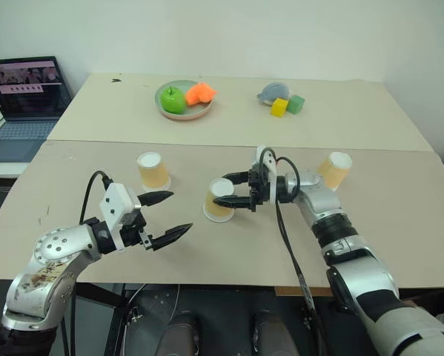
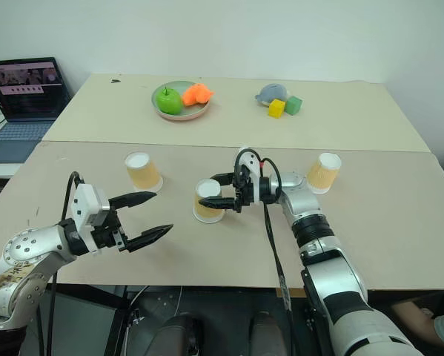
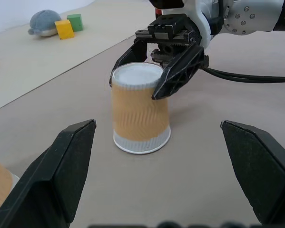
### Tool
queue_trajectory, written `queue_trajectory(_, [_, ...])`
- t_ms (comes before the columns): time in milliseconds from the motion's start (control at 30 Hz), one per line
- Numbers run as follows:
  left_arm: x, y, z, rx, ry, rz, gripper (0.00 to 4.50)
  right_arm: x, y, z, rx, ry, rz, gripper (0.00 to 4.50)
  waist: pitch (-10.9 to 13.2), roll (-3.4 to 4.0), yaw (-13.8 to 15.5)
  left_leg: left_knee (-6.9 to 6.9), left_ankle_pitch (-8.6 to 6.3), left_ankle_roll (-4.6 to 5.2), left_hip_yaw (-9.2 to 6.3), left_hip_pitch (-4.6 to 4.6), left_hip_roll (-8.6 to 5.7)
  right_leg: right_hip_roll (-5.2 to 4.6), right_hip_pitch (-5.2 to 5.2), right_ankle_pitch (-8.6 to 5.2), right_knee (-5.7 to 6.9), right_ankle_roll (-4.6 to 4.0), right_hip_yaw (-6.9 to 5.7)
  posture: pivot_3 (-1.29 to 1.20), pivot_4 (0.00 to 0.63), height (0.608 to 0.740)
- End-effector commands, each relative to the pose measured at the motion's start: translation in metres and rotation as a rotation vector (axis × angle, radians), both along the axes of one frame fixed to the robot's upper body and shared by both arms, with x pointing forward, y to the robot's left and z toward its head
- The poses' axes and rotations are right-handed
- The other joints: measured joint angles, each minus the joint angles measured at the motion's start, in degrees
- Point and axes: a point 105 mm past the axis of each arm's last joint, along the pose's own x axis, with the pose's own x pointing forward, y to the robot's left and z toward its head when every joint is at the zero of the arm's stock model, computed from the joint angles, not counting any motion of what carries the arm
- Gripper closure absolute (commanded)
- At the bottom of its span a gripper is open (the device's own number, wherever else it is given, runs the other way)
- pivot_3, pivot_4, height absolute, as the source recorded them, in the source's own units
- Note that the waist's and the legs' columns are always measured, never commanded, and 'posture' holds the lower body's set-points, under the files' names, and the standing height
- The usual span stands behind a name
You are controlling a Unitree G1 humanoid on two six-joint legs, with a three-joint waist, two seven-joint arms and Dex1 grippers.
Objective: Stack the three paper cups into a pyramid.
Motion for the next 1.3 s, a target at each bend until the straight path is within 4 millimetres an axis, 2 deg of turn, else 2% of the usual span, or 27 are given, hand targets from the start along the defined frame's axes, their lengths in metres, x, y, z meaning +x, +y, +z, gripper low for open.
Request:
queue_trajectory(33, [-0.001,-0.006,0.006,-0.002,-0.038,-0.027,0.00,0.003,-0.020,0.038,0.122,-0.033,-0.029,0.03,0.0,0.00,0.0,0.00,0.00,0.00,0.00,-0.01,0.00,0.00,-0.02,0.00,0.02,0.00,0.00,0.00,0.150,0.678])
queue_trajectory(133, [-0.001,-0.012,0.006,-0.001,-0.037,-0.072,0.00,0.007,-0.050,0.064,0.209,-0.017,-0.119,0.03,0.0,0.02,0.5,0.03,0.01,-0.01,-0.01,-0.23,0.00,-0.07,-0.20,0.00,0.09,0.00,-0.01,0.00,0.150,0.678])
queue_trajectory(267, [0.002,-0.026,0.017,-0.012,-0.069,-0.145,0.00,-0.011,-0.083,0.086,0.260,-0.026,-0.158,0.03,0.0,0.01,0.8,0.04,0.00,0.01,-0.01,-0.33,-0.02,-0.09,-0.25,0.00,0.03,0.00,-0.05,0.00,0.150,0.678])
queue_trajectory(367, [0.010,-0.041,0.036,-0.069,-0.106,-0.197,0.00,-0.025,-0.109,0.098,0.295,-0.056,-0.238,0.03,0.0,-0.01,0.8,0.03,0.00,0.01,0.00,-0.33,-0.03,-0.08,-0.24,-0.01,0.02,-0.01,-0.08,0.00,0.150,0.678])
queue_trajectory(467, [0.016,-0.056,0.050,-0.126,-0.119,-0.248,0.00,-0.033,-0.131,0.100,0.290,-0.095,-0.361,0.03,0.0,-0.02,0.9,0.08,0.01,0.02,0.00,-0.34,-0.05,-0.08,-0.20,-0.01,0.04,-0.01,-0.06,0.00,0.150,0.678])
queue_trajectory(633, [0.020,-0.074,0.056,-0.145,-0.121,-0.332,0.00,-0.034,-0.171,0.091,0.166,-0.228,-0.632,0.03,0.0,-0.04,0.6,0.04,0.00,0.03,0.02,-0.31,-0.04,-0.06,-0.20,-0.01,0.01,0.01,-0.02,0.00,0.150,0.678])
queue_trajectory(767, [0.026,-0.083,0.054,-0.146,-0.114,-0.366,0.00,-0.040,-0.219,0.090,0.105,-0.327,-0.895,0.03,0.1,-0.05,0.7,0.06,0.01,0.03,0.07,-0.32,-0.07,-0.06,-0.20,-0.01,-0.01,0.01,0.01,0.00,0.150,0.678])
queue_trajectory(833, [0.029,-0.084,0.052,-0.144,-0.113,-0.373,0.00,-0.041,-0.241,0.081,0.039,-0.359,-1.023,0.03,0.1,-0.05,0.8,0.06,0.01,0.04,0.08,-0.31,-0.07,-0.06,-0.19,-0.01,0.00,0.02,0.01,0.00,0.150,0.678])
queue_trajectory(1033, [0.031,-0.085,0.051,-0.143,-0.114,-0.383,0.00,-0.041,-0.264,0.066,-0.003,-0.379,-1.146,0.03,0.1,-0.06,0.3,0.06,0.01,0.04,0.09,-0.29,-0.05,-0.06,-0.19,-0.01,0.00,0.02,0.04,0.00,0.150,0.678])
queue_trajectory(1167, [0.032,-0.084,0.050,-0.140,-0.115,-0.381,0.00,-0.033,-0.261,0.058,0.020,-0.350,-1.134,0.03,0.1,-0.05,0.2,0.06,0.02,0.05,0.09,-0.27,-0.05,-0.05,-0.19,-0.01,0.02,0.02,0.06,0.00,0.150,0.678])
queue_trajectory(1300, [0.034,-0.082,0.047,-0.143,-0.111,-0.359,0.00,-0.019,-0.248,0.049,0.054,-0.288,-1.071,0.03,0.1,-0.06,0.1,0.06,0.02,0.05,0.10,-0.27,-0.06,-0.05,-0.19,-0.01,0.01,0.02,0.08,0.00,0.150,0.678])
